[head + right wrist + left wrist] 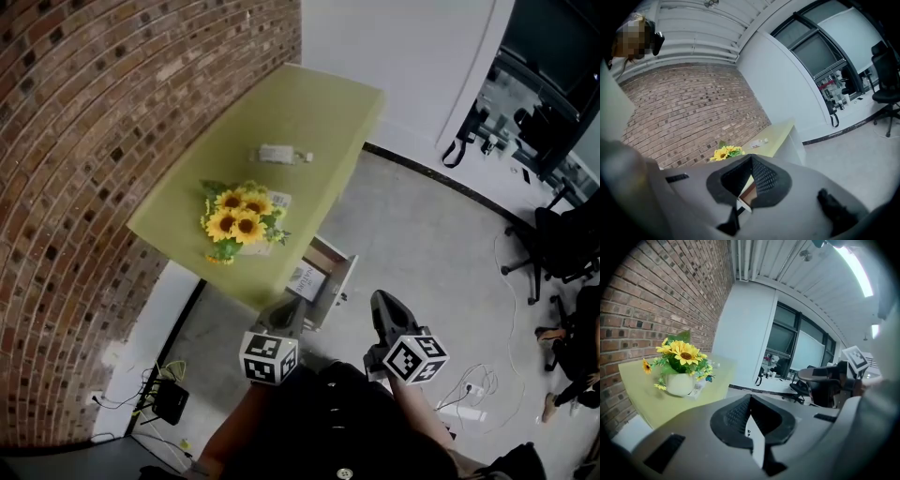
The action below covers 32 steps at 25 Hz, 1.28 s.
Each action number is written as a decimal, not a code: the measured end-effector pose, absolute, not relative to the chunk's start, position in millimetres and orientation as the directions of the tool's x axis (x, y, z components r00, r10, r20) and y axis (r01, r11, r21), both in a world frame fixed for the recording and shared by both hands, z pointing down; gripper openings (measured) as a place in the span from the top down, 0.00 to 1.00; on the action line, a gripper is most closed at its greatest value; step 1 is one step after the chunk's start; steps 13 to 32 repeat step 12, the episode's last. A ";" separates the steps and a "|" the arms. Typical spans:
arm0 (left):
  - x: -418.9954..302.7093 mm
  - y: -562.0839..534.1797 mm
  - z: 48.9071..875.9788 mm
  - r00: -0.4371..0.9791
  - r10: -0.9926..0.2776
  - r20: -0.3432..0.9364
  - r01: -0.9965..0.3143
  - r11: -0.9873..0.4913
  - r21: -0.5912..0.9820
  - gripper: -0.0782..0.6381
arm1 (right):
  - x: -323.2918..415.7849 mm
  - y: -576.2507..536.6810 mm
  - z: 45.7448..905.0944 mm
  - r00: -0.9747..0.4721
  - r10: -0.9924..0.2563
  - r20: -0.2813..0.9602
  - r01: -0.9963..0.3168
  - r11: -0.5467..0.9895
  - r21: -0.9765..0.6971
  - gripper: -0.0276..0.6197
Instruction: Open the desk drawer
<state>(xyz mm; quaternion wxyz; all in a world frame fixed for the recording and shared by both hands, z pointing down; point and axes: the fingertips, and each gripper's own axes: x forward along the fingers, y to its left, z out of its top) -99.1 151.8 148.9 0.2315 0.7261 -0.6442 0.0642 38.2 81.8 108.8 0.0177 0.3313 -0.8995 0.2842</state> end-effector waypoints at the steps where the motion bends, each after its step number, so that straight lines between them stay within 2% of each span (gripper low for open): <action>1: -98.1 151.9 149.8 0.166 -0.904 0.394 -0.965 -0.068 0.252 0.88 | 38.2 83.5 110.0 -0.780 -0.585 0.223 -0.607 0.619 -0.498 0.94; 32: -89.7 154.9 154.7 0.203 -0.888 0.413 -0.965 -0.110 0.238 0.88 | 32.3 97.8 101.6 -0.793 -0.571 0.215 -0.597 0.656 -0.462 0.94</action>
